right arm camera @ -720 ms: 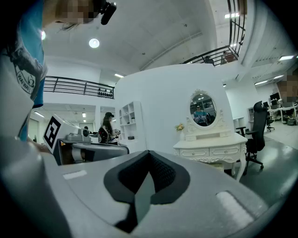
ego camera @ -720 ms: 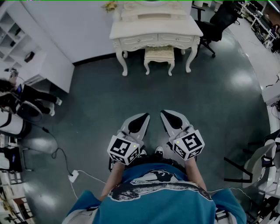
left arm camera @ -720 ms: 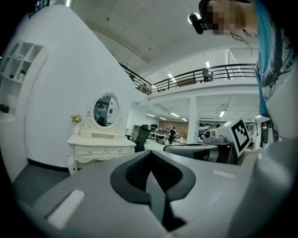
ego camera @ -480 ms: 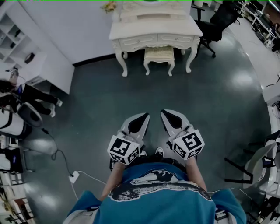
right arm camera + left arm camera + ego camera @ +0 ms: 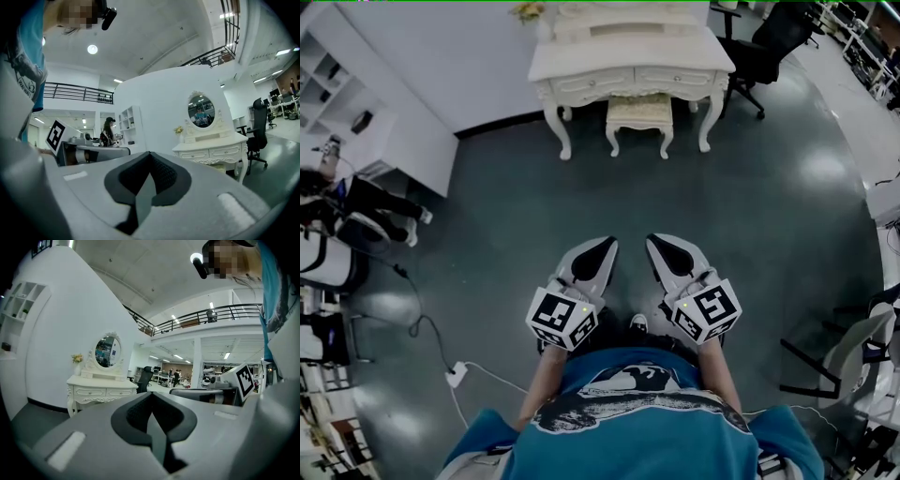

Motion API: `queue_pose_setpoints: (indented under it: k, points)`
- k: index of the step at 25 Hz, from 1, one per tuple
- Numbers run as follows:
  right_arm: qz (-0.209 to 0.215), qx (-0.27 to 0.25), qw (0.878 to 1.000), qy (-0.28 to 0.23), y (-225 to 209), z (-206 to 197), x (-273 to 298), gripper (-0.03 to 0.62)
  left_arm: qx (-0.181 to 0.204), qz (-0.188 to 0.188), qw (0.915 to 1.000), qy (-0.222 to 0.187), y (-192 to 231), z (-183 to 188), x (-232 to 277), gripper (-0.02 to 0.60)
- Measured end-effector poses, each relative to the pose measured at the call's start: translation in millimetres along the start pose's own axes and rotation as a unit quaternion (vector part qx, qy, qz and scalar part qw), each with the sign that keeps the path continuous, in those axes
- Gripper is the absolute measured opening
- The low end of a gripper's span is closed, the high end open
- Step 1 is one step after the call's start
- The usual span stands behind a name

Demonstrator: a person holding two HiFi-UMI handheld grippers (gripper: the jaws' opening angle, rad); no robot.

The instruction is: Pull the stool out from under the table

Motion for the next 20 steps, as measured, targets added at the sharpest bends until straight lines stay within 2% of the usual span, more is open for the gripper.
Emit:
queue_pose_setpoints:
  k: [5, 11, 16, 20]
  points:
    - [0.004, 0.015, 1.0, 0.006, -14, -5, 6, 0.002, -0.002, 0.005, 0.9999, 0.012, 1, -4, 5, 0.014]
    - [0.017, 0.029, 0.999, 0.013, -25, -6, 32, 0.002, -0.008, 0.013, 0.9997, 0.018, 22, -5, 14, 0.014]
    - [0.01, 0.034, 0.999, 0.018, -41, -8, 72, 0.002, -0.01, 0.002, 0.9997, 0.023, 60, -11, 36, 0.014]
    - [-0.005, 0.039, 0.999, 0.009, -59, -1, 124, 0.002, -0.002, -0.016, 0.9996, 0.025, 111, -8, 57, 0.014]
Point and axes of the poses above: the fingertips, and each gripper's own axes: x forward along the fingers, y to its left, z out of its top, the point moved 9 cm from there along -x, backward along the fingers, and after that the axes turned 6 degrees about x, right-handed, at the moved point
